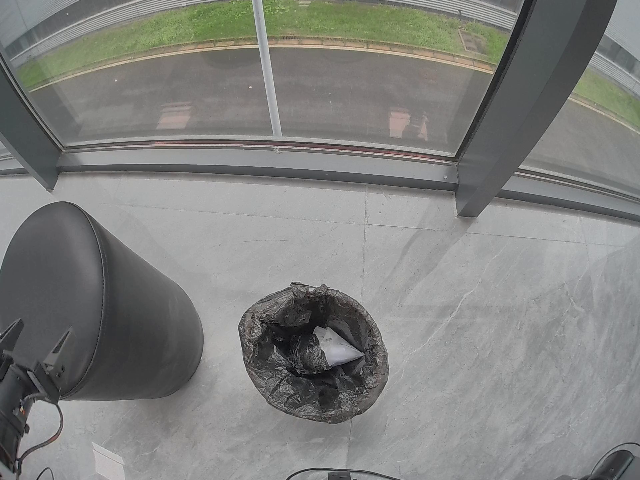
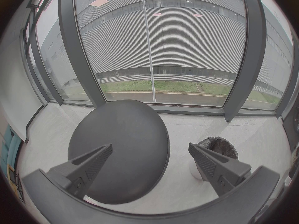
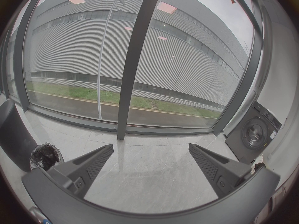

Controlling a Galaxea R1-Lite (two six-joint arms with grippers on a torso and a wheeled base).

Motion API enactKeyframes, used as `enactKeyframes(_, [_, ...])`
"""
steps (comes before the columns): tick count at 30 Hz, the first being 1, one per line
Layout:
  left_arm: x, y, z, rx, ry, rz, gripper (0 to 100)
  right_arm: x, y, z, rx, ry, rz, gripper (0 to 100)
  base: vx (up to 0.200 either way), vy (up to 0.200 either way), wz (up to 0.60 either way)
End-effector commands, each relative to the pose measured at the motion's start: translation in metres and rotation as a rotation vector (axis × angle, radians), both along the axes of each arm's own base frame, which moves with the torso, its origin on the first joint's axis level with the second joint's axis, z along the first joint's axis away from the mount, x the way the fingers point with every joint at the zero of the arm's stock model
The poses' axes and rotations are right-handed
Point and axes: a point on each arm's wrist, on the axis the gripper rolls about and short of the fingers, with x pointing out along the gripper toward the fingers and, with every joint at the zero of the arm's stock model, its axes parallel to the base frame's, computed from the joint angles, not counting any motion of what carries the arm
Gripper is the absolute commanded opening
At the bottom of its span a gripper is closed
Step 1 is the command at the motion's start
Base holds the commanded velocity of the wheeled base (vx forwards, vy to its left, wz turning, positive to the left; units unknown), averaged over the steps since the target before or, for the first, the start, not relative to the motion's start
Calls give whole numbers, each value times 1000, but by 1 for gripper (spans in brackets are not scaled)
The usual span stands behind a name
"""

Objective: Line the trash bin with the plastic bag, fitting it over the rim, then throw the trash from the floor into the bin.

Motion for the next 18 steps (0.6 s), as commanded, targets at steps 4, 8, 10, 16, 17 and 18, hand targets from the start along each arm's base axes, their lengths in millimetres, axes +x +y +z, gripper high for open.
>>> enactKeyframes(4, [-64,17,-18,-25,-115,35,100,-27,-6,-28,5,-99,-87,100,0,0,0])
enactKeyframes(8, [-78,20,-29,-21,-115,58,100,-36,-6,-37,-7,-137,-127,100,0,0,0])
enactKeyframes(10, [-83,21,-35,-21,-113,61,100,-39,-6,-41,-9,-141,-142,100,0,0,0])
enactKeyframes(16, [-92,22,-53,-20,-138,93,100,-43,-5,-52,-13,-137,-168,100,0,0,0])
enactKeyframes(17, [-93,22,-56,-20,-136,99,100,-45,-4,-53,-18,-140,-173,100,0,0,0])
enactKeyframes(18, [-92,22,-59,-21,-129,103,100,-46,-4,-55,-21,-151,-168,100,0,0,0])
